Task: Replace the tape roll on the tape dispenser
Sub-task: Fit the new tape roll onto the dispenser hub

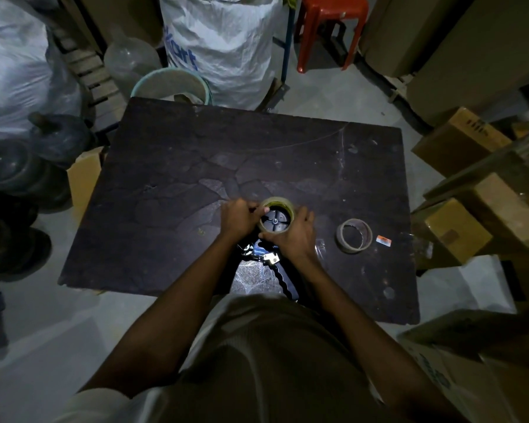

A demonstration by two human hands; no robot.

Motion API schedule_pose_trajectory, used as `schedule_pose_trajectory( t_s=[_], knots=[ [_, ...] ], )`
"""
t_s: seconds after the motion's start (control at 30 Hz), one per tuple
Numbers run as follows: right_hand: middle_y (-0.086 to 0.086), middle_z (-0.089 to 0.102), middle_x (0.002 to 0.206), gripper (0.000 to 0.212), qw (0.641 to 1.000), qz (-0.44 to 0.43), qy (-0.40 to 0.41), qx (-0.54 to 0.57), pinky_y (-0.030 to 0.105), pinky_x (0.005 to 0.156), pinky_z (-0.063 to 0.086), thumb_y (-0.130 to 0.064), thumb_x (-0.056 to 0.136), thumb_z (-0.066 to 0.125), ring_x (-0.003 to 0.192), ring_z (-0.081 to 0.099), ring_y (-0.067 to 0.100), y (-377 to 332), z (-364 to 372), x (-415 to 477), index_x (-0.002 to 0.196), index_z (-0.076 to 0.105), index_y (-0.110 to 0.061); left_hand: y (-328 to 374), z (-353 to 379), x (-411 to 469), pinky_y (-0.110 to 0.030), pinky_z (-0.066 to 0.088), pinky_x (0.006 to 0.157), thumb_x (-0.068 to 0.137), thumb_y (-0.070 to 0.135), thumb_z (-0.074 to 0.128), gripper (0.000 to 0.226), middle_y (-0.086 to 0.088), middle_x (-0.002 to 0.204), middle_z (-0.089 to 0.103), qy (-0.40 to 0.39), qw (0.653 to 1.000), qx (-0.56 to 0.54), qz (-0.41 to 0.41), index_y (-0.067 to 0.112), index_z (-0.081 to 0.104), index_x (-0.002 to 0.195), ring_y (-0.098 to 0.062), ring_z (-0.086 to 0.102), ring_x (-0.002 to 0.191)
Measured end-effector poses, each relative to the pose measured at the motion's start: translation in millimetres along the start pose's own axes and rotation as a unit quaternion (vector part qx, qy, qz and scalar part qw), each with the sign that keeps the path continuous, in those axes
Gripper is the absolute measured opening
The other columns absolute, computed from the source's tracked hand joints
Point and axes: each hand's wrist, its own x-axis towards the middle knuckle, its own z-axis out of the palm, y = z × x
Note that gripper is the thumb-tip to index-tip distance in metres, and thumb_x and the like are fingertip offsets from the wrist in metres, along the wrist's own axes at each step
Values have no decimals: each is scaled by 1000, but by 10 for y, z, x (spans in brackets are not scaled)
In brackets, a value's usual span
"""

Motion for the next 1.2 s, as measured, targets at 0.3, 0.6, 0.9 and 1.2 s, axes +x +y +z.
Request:
schedule_pose_trajectory(
  t_s=[0.3,0.6,0.9,1.2],
  knots=[
    [14,54,135,104,999,13,-38,-34,36,89,48,-49,53,99,121,57,34,145,50,101,135,50,-10,-83,120,-20,-46,38,103,91,64,53,40,-10,91,76,-6,991,136,-3,36,78,105,-27,67,99],
    [10,46,138,113,999,11,-34,-29,39,89,49,-53,53,97,125,53,32,228,101,98,143,41,-16,-78,-30,220,-34,55,80,77,46,77,28,-3,87,78,-134,990,50,6,22,78,91,-22,72,88],
    [10,59,130,92,998,-10,-33,-48,32,87,49,-49,56,97,114,62,30,225,105,193,133,55,-18,-190,17,88,-27,49,66,71,56,76,34,5,67,73,-88,996,32,-8,26,80,87,-10,69,66],
    [11,35,151,120,998,-11,-42,-39,47,101,51,-66,58,90,137,44,32,161,174,152,151,33,-17,-264,-149,4,-20,55,80,74,-2,83,56,5,100,73,-215,973,-87,-6,16,68,125,4,69,85]
  ],
)
